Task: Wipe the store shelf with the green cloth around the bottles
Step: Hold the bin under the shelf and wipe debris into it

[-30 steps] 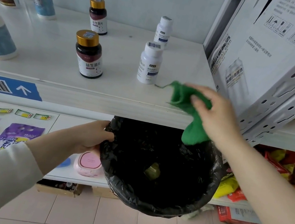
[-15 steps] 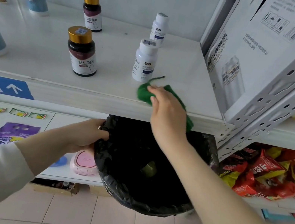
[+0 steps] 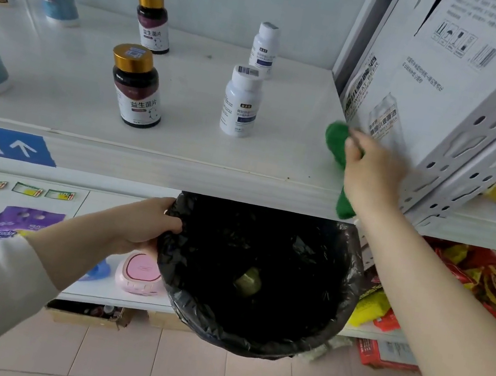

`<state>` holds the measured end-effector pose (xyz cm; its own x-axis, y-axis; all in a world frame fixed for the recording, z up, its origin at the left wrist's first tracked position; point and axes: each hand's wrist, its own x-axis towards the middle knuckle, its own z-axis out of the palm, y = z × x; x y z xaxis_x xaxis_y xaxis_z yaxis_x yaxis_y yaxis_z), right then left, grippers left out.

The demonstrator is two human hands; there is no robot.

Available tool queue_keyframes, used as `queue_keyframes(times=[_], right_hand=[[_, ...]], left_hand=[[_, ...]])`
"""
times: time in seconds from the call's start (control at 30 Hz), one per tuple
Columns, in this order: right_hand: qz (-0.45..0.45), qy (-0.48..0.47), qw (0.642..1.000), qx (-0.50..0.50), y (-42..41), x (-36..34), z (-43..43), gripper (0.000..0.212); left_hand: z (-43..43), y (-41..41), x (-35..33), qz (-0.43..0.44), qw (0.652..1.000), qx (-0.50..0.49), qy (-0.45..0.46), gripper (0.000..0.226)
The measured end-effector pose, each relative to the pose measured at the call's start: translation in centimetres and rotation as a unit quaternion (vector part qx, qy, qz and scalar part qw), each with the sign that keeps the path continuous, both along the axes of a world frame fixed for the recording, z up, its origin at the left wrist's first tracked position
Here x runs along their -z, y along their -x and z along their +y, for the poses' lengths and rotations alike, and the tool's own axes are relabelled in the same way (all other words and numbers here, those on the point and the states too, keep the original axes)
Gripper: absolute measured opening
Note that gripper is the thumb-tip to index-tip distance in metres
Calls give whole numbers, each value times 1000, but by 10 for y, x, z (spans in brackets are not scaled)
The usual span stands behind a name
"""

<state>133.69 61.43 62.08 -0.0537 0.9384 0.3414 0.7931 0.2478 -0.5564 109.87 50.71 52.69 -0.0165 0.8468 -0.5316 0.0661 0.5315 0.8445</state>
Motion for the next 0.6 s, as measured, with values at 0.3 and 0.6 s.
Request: queue_keyframes(times=[0.3, 0.6], right_hand=[[-149, 117, 965, -184, 1, 13, -7, 43], [-149, 45, 944, -292, 29, 33, -36, 55]], left_hand=[[0, 1, 2, -1, 1000, 14, -13, 33], [3, 3, 5, -9, 1000, 6, -4, 34]])
